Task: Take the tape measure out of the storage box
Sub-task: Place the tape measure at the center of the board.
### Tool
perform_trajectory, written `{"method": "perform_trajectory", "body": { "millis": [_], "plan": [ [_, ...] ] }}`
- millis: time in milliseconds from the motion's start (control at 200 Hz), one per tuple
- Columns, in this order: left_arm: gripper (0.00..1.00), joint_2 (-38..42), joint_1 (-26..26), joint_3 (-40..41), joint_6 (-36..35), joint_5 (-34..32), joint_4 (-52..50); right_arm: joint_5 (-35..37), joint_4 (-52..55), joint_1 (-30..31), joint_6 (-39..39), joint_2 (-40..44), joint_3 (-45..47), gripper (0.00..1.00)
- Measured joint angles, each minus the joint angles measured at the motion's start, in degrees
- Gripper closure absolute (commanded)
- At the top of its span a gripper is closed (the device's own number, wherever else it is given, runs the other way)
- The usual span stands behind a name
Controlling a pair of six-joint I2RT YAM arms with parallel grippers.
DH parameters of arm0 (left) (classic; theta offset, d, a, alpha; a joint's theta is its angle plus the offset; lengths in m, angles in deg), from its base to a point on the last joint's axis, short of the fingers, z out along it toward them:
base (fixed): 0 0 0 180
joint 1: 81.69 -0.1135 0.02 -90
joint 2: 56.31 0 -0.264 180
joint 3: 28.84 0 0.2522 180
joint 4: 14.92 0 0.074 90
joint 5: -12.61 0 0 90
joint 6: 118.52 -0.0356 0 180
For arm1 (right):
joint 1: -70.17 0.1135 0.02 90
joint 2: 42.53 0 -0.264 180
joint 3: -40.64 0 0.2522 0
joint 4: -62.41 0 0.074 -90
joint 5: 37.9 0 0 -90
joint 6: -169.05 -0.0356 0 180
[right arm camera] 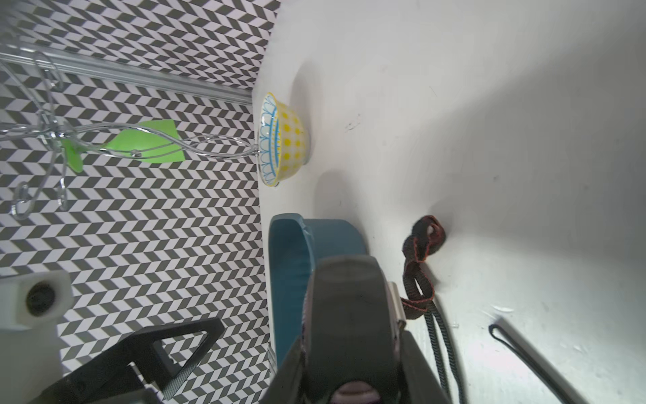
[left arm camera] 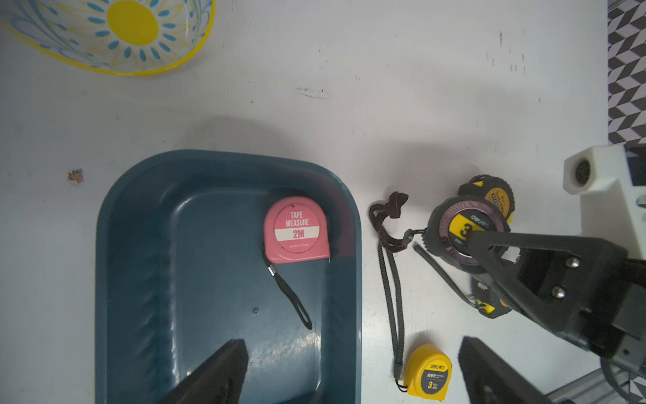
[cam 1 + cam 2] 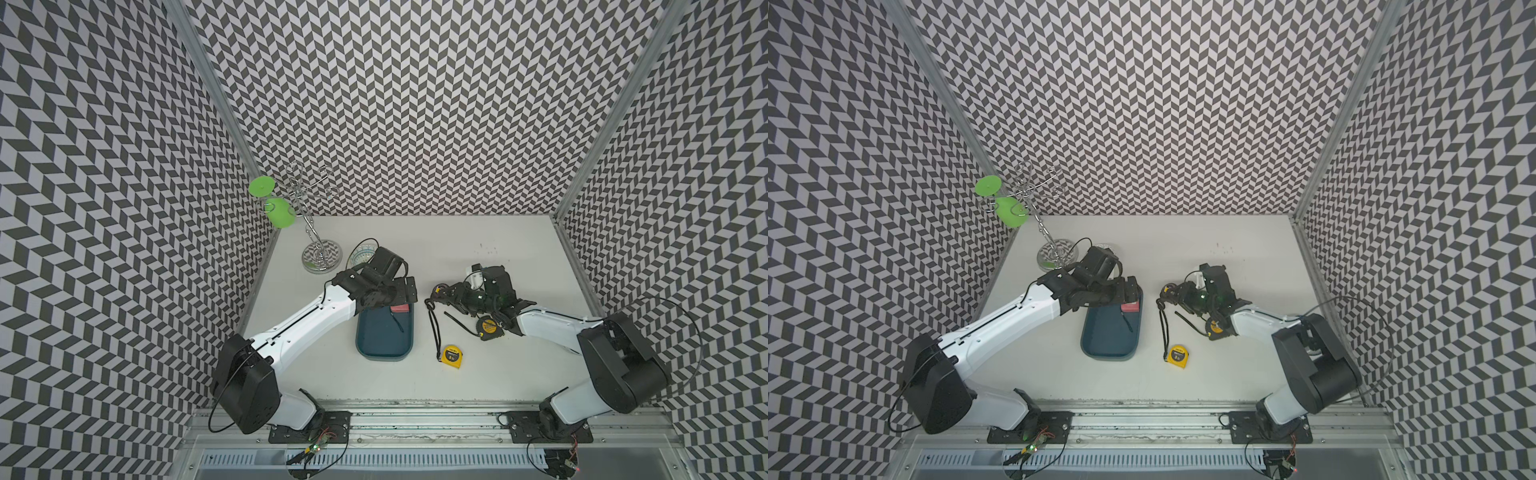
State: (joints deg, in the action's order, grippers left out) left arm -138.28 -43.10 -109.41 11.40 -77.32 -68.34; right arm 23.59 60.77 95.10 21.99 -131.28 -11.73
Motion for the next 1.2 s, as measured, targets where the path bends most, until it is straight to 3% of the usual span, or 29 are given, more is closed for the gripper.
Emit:
{"method": "perform_trajectory", "body": {
  "millis": [330,511,696,1202],
  "plan": [
    [0.00,0.92,-0.11,3.58,-3.23,0.00,2.58,0.26,0.57,0.02,-0.15,-3.82,1.01,0.84],
    [0.01,0.92,-0.37,4.44,-4.07,0.00,2.95,0.59,1.38,0.02,0.15,-4.42,1.40,0.69],
    [0.00,0.39,-0.37,4.52,-4.15,-0.28,2.91,1.14,3.23,0.02,1.01,-4.35,1.40,0.44],
    [0.00,-6.01,-0.55,4.55,-4.28,-3.02,1.16,4.52,12.90,0.02,3.48,5.25,1.40,0.23]
  ]
}}
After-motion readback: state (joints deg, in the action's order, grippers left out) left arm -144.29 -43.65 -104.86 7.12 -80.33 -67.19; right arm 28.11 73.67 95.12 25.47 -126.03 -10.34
